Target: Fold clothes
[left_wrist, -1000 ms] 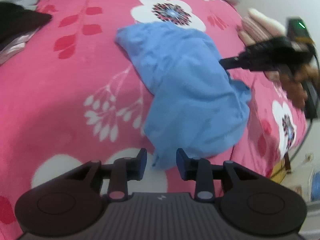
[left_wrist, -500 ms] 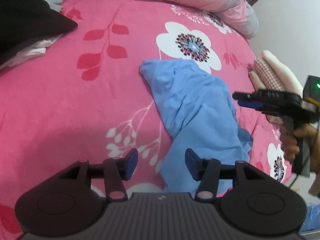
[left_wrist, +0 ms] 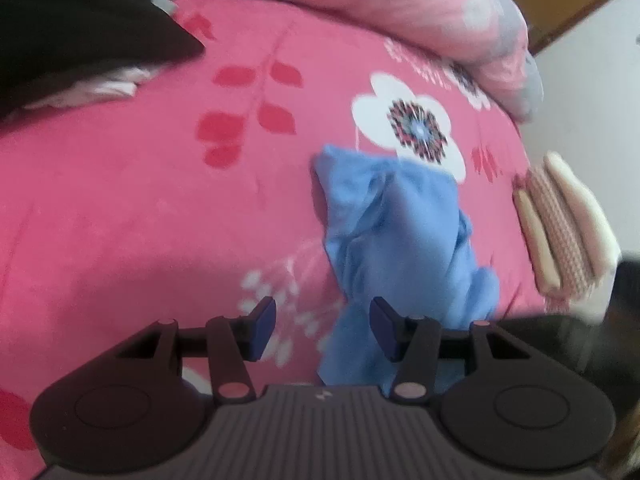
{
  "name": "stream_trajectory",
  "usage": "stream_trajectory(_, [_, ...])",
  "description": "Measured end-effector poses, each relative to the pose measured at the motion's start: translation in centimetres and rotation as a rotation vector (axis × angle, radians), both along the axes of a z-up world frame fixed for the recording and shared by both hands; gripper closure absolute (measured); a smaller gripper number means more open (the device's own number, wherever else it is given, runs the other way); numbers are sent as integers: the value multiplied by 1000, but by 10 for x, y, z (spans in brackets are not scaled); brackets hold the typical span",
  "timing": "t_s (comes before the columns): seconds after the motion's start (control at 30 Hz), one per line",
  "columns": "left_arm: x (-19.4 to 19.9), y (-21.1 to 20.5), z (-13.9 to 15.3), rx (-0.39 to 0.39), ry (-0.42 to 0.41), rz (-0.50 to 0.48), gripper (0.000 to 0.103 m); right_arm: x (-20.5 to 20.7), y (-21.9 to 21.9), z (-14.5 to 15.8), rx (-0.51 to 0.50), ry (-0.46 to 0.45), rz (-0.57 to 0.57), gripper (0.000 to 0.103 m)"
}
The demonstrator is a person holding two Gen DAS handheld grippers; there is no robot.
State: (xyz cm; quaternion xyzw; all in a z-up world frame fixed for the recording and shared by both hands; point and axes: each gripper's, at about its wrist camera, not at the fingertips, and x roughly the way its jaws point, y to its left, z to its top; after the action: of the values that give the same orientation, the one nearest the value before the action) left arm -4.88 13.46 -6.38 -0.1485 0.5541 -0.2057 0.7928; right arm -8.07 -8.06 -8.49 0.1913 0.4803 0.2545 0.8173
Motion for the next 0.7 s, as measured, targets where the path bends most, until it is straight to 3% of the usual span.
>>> stream_trajectory(0.17, [5,3,-2,41,2,-3,50,-26,82,-14,-150,-9,323,94])
stream_trajectory(0.2, [3,0,-4,48,1,-17,50,-32,89,-15,-171,-9,361,89])
stream_trajectory(0.23, [2,-3,-6,55,0,-31,49,-37,91,-14,-183,-11,380,76])
stream_trajectory(0.3, [-1,-14,-11,66,-5,-68,49,-41,81,-7,-170,-14,374,62])
stream_trajectory(0.43, [-1,-31,-22,103,-17,-106,44,-33,20,14,-105,-13,214,57])
stream_trajectory(0.53, [3,-41,-30,167,-21,-112,44,-16,-39,21,-132,-18,-28,53])
stream_trajectory(0.6, [10,-45,-37,216,-19,-102,44,-1,-74,12,-178,4,-191,51])
stream_trajectory(0.7, [20,-50,-48,258,-13,-94,44,22,-112,-19,-168,66,-326,44])
